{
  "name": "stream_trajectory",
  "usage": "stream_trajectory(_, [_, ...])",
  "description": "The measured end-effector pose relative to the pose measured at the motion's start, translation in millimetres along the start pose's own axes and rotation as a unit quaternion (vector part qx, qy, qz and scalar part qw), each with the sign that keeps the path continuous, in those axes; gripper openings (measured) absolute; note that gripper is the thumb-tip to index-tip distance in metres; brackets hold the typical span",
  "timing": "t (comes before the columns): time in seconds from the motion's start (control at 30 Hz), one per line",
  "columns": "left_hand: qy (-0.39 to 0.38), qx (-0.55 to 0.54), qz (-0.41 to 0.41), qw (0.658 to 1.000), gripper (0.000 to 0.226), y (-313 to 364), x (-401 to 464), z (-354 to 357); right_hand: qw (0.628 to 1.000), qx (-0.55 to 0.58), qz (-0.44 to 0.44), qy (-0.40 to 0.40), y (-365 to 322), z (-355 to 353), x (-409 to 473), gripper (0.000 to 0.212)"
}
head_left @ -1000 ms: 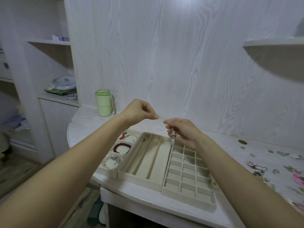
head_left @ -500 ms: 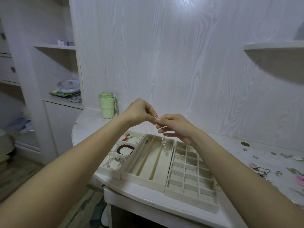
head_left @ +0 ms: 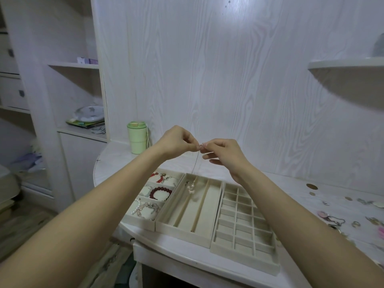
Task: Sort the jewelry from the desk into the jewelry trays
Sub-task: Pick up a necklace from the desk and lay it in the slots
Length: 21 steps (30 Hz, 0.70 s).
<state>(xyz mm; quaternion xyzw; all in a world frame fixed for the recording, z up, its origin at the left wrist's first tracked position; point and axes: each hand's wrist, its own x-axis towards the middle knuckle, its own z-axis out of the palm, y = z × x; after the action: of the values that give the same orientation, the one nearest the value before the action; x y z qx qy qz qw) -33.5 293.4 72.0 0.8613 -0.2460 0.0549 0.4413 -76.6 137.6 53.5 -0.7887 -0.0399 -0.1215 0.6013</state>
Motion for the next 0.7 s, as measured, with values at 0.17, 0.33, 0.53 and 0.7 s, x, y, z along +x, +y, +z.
stream_trajectory(0.17, [0.003, -0.029, -0.002, 1.0, 0.013, 2.1, -1.8, -2.0, 1.0, 0.017, 0.024, -0.01, -1.6, -1.0, -0.4, 0.017])
stream_trajectory(0.33, [-0.026, -0.049, 0.002, 0.998, 0.003, 9.6, -4.1, -0.3, 0.994, 0.092, 0.036, -0.051, -6.1, -0.6, -3.2, 0.011])
stream_trajectory(0.53, [-0.04, -0.18, -0.032, 0.982, 0.009, 8.9, -7.3, 0.6, 0.995, 0.087, 0.009, -0.044, -12.9, 0.3, -0.6, 0.012])
stream_trajectory(0.7, [-0.073, -0.264, -0.081, 0.958, 0.011, 4.4, -12.6, 2.5, 0.995, 0.083, 0.015, -0.053, -16.2, 4.9, -0.5, 0.016])
